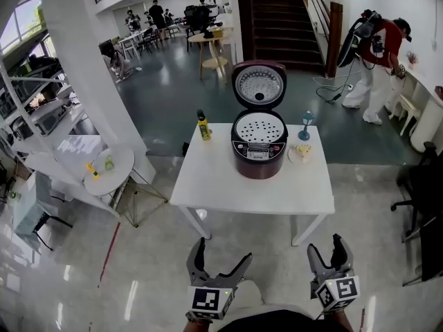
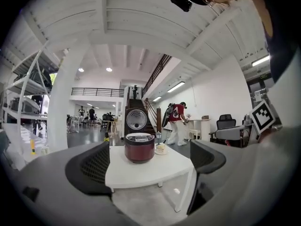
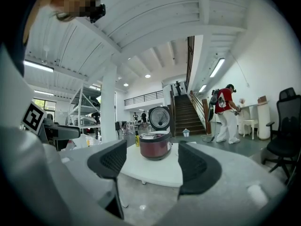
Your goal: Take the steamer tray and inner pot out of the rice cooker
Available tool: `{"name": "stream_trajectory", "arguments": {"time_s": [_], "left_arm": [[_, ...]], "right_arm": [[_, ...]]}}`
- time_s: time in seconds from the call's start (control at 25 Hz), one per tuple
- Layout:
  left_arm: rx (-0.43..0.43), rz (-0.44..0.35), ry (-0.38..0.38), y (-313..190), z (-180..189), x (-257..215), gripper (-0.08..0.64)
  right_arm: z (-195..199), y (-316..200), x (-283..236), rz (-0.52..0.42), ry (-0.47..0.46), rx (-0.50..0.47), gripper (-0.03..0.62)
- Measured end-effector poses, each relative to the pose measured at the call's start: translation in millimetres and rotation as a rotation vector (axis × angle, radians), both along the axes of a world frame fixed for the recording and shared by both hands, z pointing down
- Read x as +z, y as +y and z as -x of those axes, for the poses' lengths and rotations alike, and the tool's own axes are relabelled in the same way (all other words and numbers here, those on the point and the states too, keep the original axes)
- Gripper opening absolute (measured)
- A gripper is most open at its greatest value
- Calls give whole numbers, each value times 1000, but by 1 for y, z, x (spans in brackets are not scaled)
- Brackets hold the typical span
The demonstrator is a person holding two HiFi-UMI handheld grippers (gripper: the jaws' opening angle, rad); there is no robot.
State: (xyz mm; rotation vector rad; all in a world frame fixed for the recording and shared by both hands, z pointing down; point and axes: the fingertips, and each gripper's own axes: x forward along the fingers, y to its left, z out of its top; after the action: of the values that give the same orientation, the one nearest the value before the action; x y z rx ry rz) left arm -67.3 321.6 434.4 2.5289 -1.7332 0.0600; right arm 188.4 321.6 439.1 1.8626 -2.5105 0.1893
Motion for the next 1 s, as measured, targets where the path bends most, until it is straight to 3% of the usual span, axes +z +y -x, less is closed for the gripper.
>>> {"name": "stream_trajectory", "arguments": {"time_s": [0.12, 0.24, 0.52, 1.0], "left_arm": [[-26, 26, 78, -12, 8, -8, 528], [-50, 28, 97, -26, 15, -8, 528], [-67, 30, 29, -84, 28, 10, 527], [-14, 29, 15, -247, 39, 3, 527]], "right_arm": [[4, -9, 4, 10, -3, -1, 330], [7, -21, 12, 27, 3, -14, 330], [17, -81, 20, 28, 26, -10, 330], [37, -232, 8, 32, 18, 25, 330]]}}
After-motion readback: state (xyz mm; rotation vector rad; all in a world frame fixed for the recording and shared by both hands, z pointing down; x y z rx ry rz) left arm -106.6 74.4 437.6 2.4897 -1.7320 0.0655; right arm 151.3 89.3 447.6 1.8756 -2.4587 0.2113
